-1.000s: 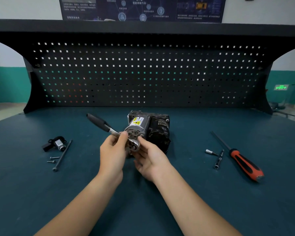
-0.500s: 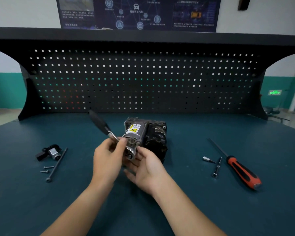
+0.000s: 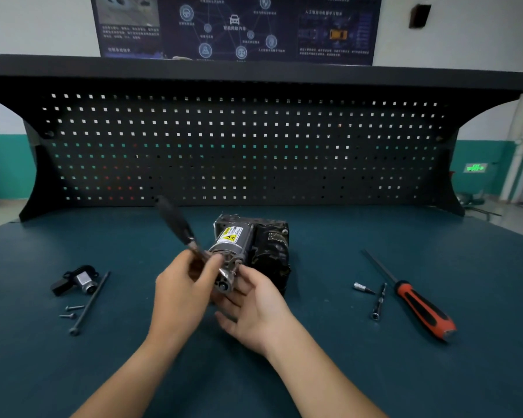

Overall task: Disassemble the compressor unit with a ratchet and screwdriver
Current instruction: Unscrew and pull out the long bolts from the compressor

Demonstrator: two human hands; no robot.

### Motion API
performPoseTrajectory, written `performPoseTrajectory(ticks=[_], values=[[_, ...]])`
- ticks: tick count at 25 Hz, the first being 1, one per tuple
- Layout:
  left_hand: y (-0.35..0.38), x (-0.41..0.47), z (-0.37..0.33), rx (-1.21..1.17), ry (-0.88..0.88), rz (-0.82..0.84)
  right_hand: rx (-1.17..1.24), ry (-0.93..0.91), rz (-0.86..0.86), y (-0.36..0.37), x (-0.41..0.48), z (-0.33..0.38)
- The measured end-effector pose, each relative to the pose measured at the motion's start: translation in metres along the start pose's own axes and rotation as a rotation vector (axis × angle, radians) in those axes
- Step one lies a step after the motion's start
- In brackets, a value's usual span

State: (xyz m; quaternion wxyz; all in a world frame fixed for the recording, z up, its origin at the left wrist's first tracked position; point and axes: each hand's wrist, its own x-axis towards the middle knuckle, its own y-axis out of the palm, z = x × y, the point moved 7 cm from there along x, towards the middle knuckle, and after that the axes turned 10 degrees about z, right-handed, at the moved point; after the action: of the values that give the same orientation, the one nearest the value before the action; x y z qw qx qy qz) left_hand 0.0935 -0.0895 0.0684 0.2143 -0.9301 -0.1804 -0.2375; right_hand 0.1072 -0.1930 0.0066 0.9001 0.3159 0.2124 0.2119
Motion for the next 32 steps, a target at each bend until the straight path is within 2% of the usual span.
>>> performPoseTrajectory(ticks=[2,4,8,10,12,15,17,19,22,24,26,30,32], values=[[-0.001,0.004,0.016,-0.079,-0.142,-0.005,0.024,-0.021,-0.013,0.0,0.001,0.001],[0.001,0.001,0.01,-0.062,-0.11,0.001,0.031,-0.039,-0.041,-0.002,0.002,0.001],[0.01,-0.016,-0.028,0.305,0.341,0.052,-0.013,-0.055,-0.057,-0.007,0.002,0.002],[0.009,-0.016,-0.032,0.321,0.418,0.065,-0.009,-0.066,-0.055,-0.007,0.003,0.002],[0.001,-0.009,-0.021,0.175,0.258,0.03,0.007,-0.075,-0.045,-0.004,0.004,0.001],[-0.001,0.002,0.012,-0.109,-0.117,0.0,0.048,-0.083,-0.017,0.002,0.004,0.002],[0.006,0.001,0.021,-0.207,-0.238,0.019,0.043,-0.096,-0.022,0.002,0.003,0.003],[0.005,-0.003,0.008,-0.076,-0.101,0.026,0.02,-0.096,-0.048,-0.002,0.004,0.003],[0.013,-0.017,-0.034,0.298,0.366,0.092,0.008,-0.097,-0.073,-0.006,0.005,0.003],[0.018,-0.021,-0.043,0.433,0.52,0.121,0.013,-0.091,-0.082,-0.008,0.006,0.001],[0.012,-0.017,-0.037,0.321,0.408,0.101,0.016,-0.086,-0.068,-0.007,0.006,0.001],[0.002,-0.001,0.001,-0.164,-0.105,0.054,-0.001,-0.046,-0.023,0.0,0.005,-0.001],[0.005,-0.001,0.008,-0.205,-0.189,0.059,-0.029,-0.046,-0.035,-0.001,0.004,-0.001]])
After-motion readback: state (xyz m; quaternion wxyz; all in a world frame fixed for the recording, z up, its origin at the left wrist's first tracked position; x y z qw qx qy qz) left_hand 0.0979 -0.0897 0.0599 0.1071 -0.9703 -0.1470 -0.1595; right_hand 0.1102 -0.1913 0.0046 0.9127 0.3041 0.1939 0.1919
